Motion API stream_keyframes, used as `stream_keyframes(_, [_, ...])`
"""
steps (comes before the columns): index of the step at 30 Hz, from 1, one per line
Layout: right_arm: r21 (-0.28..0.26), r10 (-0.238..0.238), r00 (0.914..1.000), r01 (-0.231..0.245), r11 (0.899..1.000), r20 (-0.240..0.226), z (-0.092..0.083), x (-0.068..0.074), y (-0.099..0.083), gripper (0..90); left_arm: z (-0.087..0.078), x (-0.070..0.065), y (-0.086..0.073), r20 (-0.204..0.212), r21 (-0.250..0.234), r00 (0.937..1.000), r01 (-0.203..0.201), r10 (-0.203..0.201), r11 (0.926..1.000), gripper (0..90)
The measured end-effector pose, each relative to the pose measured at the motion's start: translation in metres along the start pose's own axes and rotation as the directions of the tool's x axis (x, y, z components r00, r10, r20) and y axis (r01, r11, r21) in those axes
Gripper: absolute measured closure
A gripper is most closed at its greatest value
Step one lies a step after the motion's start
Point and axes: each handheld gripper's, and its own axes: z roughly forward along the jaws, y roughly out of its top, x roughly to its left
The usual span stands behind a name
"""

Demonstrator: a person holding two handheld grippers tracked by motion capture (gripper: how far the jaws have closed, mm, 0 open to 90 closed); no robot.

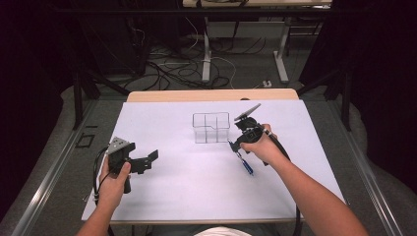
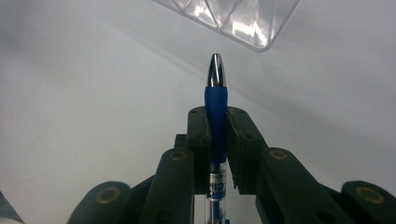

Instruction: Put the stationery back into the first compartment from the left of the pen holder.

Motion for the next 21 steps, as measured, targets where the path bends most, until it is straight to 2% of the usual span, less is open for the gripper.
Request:
stream_keyframes(7, [-0.078,0.03,0.9976,-0.034,0.996,-0.062,-0.01,-0.004,0.003,80.1,0.0,0.0,0.0,-0.001,-0.002,1.0,-0.002,0.002,1.0,0.7])
stream_keyframes(8, [-0.082,0.046,0.9967,-0.051,0.995,-0.067,-0.012,-0.003,0.003,80.1,0.0,0.0,0.0,-0.001,-0.002,1.0,-0.002,0.002,1.0,0.7])
stream_keyframes(11, [-0.123,0.028,0.9961,-0.038,0.992,-0.084,-0.016,-0.003,0.005,80.1,0.0,0.0,0.0,-0.001,-0.002,1.0,-0.002,0.002,1.0,0.7])
stream_keyframes(12, [-0.147,0.009,0.996,-0.022,0.989,-0.089,-0.017,-0.004,0.006,80.1,0.0,0.0,0.0,-0.001,-0.002,1.0,-0.001,0.001,1.0,0.7])
stream_keyframes(13, [-0.173,0.009,0.9949,-0.027,0.985,-0.101,-0.018,-0.003,0.007,80.1,0.0,0.0,0.0,-0.001,-0.003,1.0,0.0,0.0,1.0,0.7])
stream_keyframes(14, [-0.18,0.003,0.9957,-0.019,0.983,-0.093,-0.02,-0.003,0.007,80.1,0.0,0.001,0.0,-0.001,-0.003,1.0,0.0,0.0,1.0,0.7])
stream_keyframes(17, [-0.224,-0.003,0.9942,-0.022,0.974,-0.107,-0.027,0.001,0.009,80.1,0.0,0.001,0.0,-0.002,-0.004,1.0,0.0,0.0,1.0,0.7])
stream_keyframes(18, [-0.253,-0.011,0.9941,-0.017,0.967,-0.108,-0.027,0.002,0.01,80.1,0.0,0.001,0.0,-0.002,-0.004,1.0,-0.001,0.001,1.0,0.7])
stream_keyframes(19, [-0.255,-0.022,0.9943,-0.005,0.967,-0.104,-0.03,0.003,0.011,80.1,0.0,0.0,0.0,-0.003,-0.004,1.0,-0.001,0.001,1.0,0.7])
stream_keyframes(21, [-0.284,-0.035,0.9941,0.005,0.959,-0.103,-0.035,0.006,0.013,80.1,0.0,0.0,0.001,-0.002,-0.004,1.0,0.0,0.0,1.0,0.7])
